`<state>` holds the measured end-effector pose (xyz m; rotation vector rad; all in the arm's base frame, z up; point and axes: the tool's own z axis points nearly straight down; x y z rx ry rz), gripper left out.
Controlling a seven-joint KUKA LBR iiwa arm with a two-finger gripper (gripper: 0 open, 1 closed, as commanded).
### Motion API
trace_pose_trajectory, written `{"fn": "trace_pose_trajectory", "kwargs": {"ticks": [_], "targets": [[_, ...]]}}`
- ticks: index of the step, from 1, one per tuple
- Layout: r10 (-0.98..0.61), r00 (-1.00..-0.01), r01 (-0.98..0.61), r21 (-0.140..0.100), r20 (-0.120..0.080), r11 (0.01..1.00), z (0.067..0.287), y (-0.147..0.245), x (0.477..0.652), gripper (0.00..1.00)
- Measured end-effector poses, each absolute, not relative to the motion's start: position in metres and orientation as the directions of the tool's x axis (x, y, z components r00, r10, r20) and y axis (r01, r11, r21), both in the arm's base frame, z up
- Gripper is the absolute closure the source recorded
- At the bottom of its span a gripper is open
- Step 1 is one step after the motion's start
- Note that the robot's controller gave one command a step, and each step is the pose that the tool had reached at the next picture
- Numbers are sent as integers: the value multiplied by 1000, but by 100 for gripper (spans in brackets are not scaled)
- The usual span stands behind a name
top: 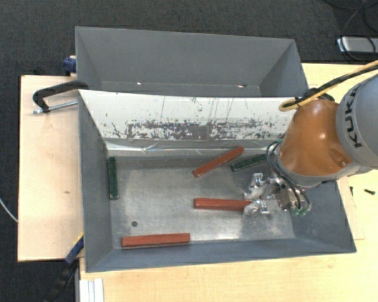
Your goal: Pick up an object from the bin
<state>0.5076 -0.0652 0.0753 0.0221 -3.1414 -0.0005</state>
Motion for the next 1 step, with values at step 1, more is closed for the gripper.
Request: {"fn": "trace_pose_trajectory", "kwargs": {"ticks": [1], "targets": [[-51,-999,-51,0,-6,999,227,-48,507,100]]}}
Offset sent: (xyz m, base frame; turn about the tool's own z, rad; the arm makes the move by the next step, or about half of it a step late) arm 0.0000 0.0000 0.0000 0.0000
